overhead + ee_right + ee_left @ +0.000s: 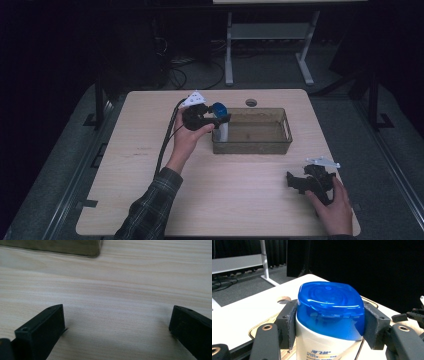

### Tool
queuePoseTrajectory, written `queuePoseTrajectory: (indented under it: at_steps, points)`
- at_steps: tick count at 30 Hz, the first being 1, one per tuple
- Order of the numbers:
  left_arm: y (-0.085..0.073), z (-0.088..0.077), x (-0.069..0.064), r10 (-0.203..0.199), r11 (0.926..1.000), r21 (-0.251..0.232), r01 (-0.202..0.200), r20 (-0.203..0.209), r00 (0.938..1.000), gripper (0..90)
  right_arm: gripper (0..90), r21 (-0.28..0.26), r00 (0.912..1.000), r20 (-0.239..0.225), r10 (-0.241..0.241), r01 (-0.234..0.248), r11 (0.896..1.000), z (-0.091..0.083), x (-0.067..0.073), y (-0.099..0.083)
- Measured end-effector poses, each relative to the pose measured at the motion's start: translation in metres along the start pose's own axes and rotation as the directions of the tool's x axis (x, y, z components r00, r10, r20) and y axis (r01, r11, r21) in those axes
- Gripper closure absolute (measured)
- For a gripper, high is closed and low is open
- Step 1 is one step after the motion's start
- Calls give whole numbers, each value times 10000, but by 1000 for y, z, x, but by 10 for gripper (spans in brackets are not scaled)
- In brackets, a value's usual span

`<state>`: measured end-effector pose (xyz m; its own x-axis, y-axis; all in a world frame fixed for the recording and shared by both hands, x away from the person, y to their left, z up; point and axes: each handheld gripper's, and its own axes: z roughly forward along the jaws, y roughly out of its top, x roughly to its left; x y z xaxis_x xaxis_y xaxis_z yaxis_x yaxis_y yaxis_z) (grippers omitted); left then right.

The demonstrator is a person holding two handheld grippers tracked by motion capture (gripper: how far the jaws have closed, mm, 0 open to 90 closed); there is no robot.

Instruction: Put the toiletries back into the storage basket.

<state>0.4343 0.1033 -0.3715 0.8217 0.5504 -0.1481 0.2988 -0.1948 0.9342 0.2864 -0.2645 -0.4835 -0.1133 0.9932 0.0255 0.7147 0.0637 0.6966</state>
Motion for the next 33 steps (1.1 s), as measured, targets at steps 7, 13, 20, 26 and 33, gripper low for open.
queuePoseTrajectory:
  at_steps: [7,13,20,26,33]
  points:
    - [-8,4,2,-101,9997,214,102,-36,9999,373,0,-1,10000,1,6,-6,10000,0,0,0]
    - [-14,6,4,-140,9992,373,142,-59,9999,373,0,-1,10000,0,0,0,10000,0,0,0]
    - [-15,6,3,-98,9990,431,98,-15,10000,373,0,1,10000,0,3,-3,10000,0,0,0]
    - [-16,6,1,73,9993,379,-72,-24,10000,371,0,3,10000,2,10,-10,10000,0,0,0]
    - [-17,5,-2,276,9986,456,-276,12,9996,368,0,1,10000,1,5,-5,10000,0,0,0]
